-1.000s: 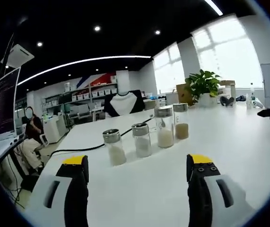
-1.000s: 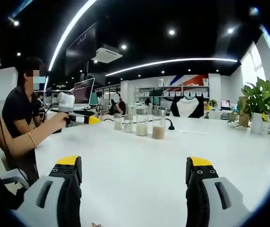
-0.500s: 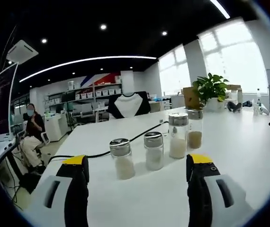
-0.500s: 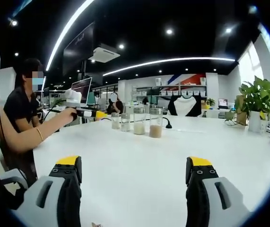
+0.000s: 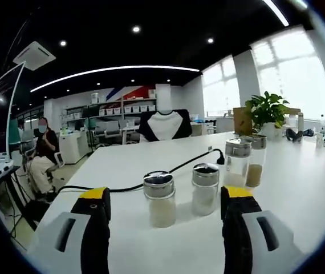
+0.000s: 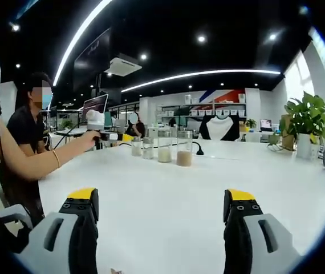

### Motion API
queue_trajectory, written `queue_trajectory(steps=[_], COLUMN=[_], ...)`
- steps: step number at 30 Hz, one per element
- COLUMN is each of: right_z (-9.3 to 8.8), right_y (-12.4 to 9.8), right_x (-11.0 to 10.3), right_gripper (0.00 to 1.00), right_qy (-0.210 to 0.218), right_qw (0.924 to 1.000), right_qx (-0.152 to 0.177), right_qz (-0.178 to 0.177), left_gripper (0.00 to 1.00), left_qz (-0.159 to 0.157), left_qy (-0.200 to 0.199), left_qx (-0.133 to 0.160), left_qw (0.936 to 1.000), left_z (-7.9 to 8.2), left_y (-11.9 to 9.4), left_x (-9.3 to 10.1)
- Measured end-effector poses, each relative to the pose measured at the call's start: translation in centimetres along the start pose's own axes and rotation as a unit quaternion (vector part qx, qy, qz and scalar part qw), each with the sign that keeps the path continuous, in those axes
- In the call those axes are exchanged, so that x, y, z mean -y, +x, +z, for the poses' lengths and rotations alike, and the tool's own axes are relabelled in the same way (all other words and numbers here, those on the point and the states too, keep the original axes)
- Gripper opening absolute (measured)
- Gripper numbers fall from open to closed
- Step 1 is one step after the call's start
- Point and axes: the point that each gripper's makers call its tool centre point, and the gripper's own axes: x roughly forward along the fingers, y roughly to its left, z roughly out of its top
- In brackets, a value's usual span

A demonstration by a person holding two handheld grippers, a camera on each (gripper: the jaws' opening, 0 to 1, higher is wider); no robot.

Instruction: Rotate the seasoning bottle until the label or dispensing opening points toward the visible target arrow and the bottle remains upright within the marked orientation range

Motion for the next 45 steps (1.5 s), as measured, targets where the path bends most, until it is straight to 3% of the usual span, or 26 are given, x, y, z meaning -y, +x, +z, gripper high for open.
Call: queue_trajectory(steps=[3, 5, 15, 18, 27, 32, 39, 41, 45], right_z=[-0.3, -0.3, 0.0, 0.3, -0.4, -0.8, -1.0, -0.9, -0.7], right_y=[0.0, 0.1, 0.5, 0.6, 1.5, 1.7, 1.6, 1.5, 1.3], right_x=[0.1, 0.1, 0.4, 0.1, -0.4, -0.7, -0.5, -0.5, -0.5], right_gripper=[0.92, 0.92, 0.92, 0.92, 0.91, 0.91, 0.90, 0.91, 0.90], right_qy=[-0.001, -0.003, -0.004, -0.009, -0.005, -0.002, 0.002, 0.011, 0.008], right_qw=[1.0000, 1.0000, 0.9999, 0.9999, 0.9998, 0.9997, 0.9997, 0.9997, 0.9998], right_qx=[-0.006, -0.007, -0.012, -0.010, -0.018, -0.022, -0.022, -0.020, -0.016], right_qz=[-0.002, -0.004, -0.012, -0.011, -0.005, 0.001, -0.004, -0.003, -0.005], left_gripper=[0.84, 0.84, 0.80, 0.79, 0.71, 0.65, 0.54, 0.49, 0.47], left_qz=[-0.003, -0.011, 0.023, 0.020, 0.025, 0.020, 0.008, 0.014, 0.007], left_qy=[-0.011, -0.034, 0.001, -0.012, 0.012, 0.013, 0.020, 0.014, 0.008], left_qx=[0.008, 0.030, 0.002, 0.004, -0.021, 0.000, 0.001, 0.021, 0.019], left_qw=[0.9999, 0.9989, 0.9997, 0.9997, 0.9994, 0.9997, 0.9998, 0.9996, 0.9998], left_z=[0.2, 0.6, -0.1, -0.1, -1.8, -1.1, -1.5, -1.1, -1.4], left_y=[0.7, 1.2, 3.2, 3.4, 3.9, 3.7, 3.6, 3.6, 3.4], left_x=[-0.4, -0.2, -2.2, -2.3, -1.4, -0.5, 0.5, 0.4, 0.9])
